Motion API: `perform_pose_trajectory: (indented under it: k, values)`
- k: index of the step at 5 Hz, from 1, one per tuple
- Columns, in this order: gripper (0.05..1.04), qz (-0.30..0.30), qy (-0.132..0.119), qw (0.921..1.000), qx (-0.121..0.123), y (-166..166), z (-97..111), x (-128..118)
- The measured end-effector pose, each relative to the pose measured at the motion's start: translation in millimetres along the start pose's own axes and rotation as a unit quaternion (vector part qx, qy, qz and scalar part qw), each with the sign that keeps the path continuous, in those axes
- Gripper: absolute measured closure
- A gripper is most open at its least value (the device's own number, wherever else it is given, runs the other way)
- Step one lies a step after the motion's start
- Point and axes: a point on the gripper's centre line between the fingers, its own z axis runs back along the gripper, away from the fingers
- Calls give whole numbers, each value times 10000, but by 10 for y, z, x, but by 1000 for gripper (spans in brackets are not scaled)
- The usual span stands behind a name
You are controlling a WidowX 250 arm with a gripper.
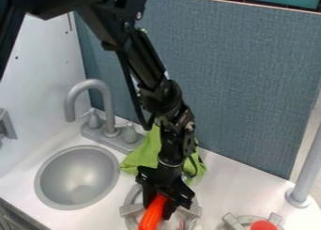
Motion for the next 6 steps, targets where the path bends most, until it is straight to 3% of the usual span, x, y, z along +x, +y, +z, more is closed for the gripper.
perform_pose_trajectory:
  k: [1, 2, 3, 4, 6]
  values:
    - [525, 10, 63, 10000, 38, 18, -18, 2]
    - [448, 6, 68, 9999, 88, 34, -21, -3]
    - [159, -38, 104, 9999, 103, 41, -23, -34]
    - [75, -28, 112, 9999, 100, 48, -11, -92]
    - [81, 122, -488, 9987, 50, 108, 394, -200]
